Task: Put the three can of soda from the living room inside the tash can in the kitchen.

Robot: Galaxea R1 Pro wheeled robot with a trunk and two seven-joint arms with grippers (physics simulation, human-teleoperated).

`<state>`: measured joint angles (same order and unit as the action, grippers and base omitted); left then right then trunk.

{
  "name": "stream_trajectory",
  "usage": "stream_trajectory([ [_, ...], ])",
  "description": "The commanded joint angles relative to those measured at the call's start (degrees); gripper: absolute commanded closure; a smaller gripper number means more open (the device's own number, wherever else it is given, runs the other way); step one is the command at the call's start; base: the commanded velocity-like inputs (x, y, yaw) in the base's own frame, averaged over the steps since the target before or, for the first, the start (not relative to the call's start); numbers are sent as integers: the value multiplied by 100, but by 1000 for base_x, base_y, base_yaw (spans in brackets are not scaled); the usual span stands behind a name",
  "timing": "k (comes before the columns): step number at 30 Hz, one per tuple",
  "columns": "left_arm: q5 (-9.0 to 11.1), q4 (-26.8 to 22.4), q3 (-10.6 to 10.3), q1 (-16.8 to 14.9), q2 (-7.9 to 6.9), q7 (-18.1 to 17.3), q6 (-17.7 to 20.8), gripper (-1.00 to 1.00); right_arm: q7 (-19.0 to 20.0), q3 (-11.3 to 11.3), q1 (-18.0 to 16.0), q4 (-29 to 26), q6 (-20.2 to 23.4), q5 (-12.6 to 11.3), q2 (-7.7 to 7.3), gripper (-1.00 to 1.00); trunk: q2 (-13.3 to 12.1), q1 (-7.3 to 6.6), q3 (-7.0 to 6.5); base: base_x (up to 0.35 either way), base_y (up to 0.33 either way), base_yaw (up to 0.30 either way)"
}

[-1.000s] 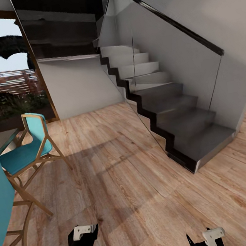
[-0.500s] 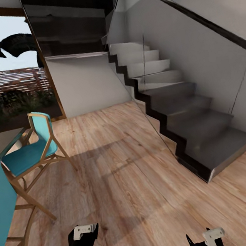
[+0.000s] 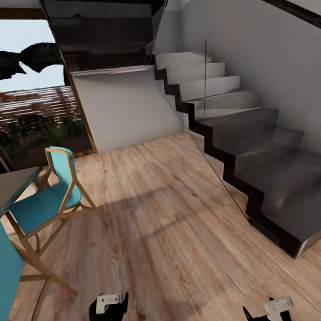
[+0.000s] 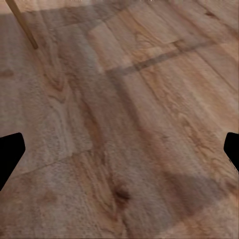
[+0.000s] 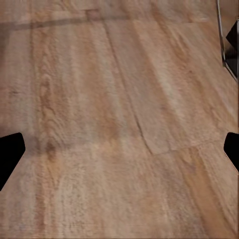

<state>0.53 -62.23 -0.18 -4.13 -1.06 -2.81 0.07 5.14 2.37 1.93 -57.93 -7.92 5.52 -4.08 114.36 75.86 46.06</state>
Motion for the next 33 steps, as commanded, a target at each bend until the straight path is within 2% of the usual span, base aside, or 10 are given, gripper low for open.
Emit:
stream_trajectory([
  [1,0,-3,0,0,0,0,0,-100,4,1,0,1,0,1,2,-100,0,0,0,235,-198,42],
  [27,0,-11,-7,0,0,0,2,-100,5,1,0,1,0,2,4,-100,0,0,96,234,-211,185],
  [33,0,-10,-8,0,0,0,2,-100,5,1,0,1,-1,2,4,-100,0,0,108,234,-227,88],
])
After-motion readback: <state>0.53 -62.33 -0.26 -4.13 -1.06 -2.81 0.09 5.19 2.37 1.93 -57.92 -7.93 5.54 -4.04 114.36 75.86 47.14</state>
